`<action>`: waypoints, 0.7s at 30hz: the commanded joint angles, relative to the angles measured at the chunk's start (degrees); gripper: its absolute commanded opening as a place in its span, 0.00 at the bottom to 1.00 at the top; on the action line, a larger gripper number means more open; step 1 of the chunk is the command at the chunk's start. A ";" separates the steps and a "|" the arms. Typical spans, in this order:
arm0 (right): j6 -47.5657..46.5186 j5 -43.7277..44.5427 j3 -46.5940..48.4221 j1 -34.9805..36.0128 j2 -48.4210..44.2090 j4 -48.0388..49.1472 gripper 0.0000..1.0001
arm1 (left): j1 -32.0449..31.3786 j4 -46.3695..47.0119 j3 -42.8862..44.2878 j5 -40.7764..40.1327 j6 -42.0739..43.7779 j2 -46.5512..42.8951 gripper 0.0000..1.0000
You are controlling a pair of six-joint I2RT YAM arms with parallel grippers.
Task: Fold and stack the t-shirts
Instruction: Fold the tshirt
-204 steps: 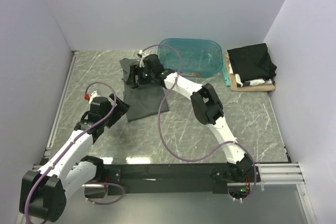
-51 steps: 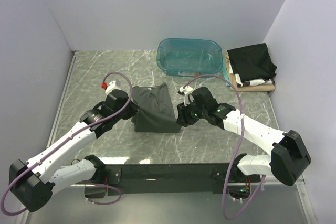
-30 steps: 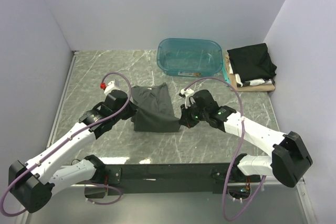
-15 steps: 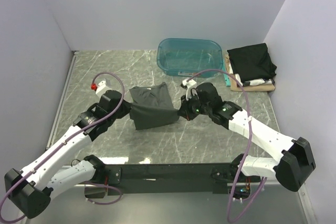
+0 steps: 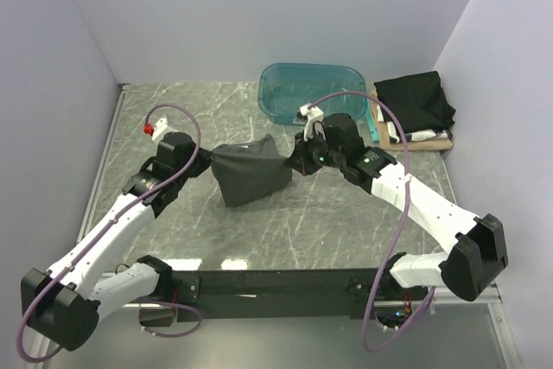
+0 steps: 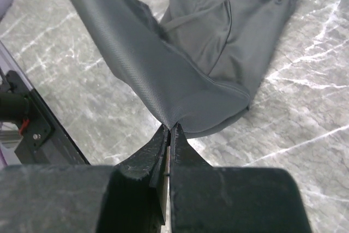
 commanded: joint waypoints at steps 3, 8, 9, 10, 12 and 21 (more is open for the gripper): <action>1.84 -2.65 3.10 -0.99 0.69 3.47 0.00 | 3.49 13.18 -0.79 10.83 2.26 2.28 0.01; 3.07 -3.44 3.45 -3.09 1.65 3.92 0.00 | 6.48 12.05 0.17 14.09 1.55 4.92 0.01; 3.51 -3.53 3.54 -3.36 1.83 4.44 0.00 | 6.75 12.04 0.00 14.35 1.64 5.10 0.01; 3.77 -3.71 3.54 -3.62 2.00 4.88 0.00 | 7.10 12.39 -0.35 14.62 1.64 5.27 0.01; 4.04 -5.11 3.89 -4.15 2.62 5.41 0.00 | 8.42 15.36 -2.10 16.45 1.64 5.54 0.01; 3.25 -5.38 8.28 -4.68 7.71 5.50 0.00 | 13.25 19.69 -1.67 20.07 3.48 11.16 0.01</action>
